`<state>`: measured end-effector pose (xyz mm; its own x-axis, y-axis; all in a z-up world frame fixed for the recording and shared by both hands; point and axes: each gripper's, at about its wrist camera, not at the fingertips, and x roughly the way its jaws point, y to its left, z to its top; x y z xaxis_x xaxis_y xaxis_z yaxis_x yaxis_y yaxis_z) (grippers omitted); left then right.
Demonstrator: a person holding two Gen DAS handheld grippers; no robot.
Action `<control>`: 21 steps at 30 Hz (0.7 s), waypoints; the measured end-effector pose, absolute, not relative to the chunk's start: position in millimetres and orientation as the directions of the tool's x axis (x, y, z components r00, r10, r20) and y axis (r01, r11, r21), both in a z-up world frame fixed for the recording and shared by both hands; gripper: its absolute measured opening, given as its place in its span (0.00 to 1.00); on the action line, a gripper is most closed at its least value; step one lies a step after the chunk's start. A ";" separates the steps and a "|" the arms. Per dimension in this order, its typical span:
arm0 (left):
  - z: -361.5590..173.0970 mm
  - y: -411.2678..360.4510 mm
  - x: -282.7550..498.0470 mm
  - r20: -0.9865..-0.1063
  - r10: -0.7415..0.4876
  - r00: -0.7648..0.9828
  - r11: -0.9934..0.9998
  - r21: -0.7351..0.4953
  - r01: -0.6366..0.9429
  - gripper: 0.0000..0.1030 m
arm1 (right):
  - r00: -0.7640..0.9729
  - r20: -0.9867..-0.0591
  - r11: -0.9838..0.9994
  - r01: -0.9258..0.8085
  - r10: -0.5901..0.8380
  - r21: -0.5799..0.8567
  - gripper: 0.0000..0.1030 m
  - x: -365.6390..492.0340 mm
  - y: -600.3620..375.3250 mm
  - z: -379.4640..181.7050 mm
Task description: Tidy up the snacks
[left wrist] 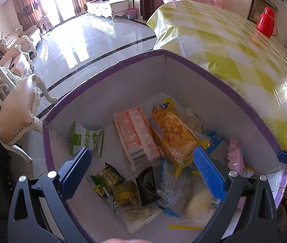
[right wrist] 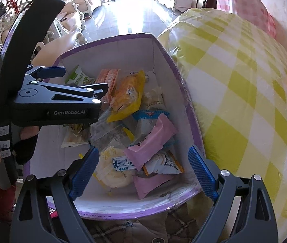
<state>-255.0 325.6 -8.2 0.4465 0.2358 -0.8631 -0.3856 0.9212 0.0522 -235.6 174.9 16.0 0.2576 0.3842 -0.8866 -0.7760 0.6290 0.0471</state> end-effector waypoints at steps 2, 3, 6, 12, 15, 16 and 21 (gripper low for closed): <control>-8.6 324.8 -254.8 -0.863 0.235 0.446 0.922 0.053 -0.384 0.98 | 0.256 -0.887 0.628 -0.777 0.385 0.048 0.84 -236.0 175.2 15.8; -8.6 324.6 -254.9 -0.863 0.236 0.447 0.921 0.052 -0.385 0.98 | 0.256 -0.887 0.627 -0.777 0.384 0.048 0.84 -236.2 175.3 15.4; -8.7 324.3 -255.0 -0.864 0.236 0.445 0.921 0.053 -0.385 0.98 | 0.255 -0.887 0.628 -0.777 0.385 0.049 0.84 -236.4 175.7 15.1; -9.5 324.4 -254.1 -0.865 0.234 0.444 0.923 0.054 -0.382 0.98 | 0.254 -0.888 0.629 -0.776 0.384 0.050 0.84 -237.0 176.3 14.1; -10.3 323.5 -253.3 -0.866 0.232 0.444 0.925 0.055 -0.376 0.98 | 0.252 -0.888 0.628 -0.776 0.385 0.052 0.84 -237.2 176.4 13.8; -10.3 323.1 -253.4 -0.866 0.232 0.444 0.925 0.056 -0.375 0.98 | 0.252 -0.888 0.628 -0.776 0.385 0.052 0.84 -237.2 176.4 13.9; -11.3 324.5 -253.1 -0.868 0.224 0.443 0.926 0.049 -0.373 0.98 | 0.251 -0.889 0.629 -0.776 0.384 0.053 0.84 -236.9 176.1 14.1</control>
<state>-253.1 324.5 -11.3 0.4428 0.2240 -0.8682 -0.3732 0.9265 0.0487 -236.9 176.1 14.1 0.2505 0.3844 -0.8885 -0.7758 0.6288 0.0533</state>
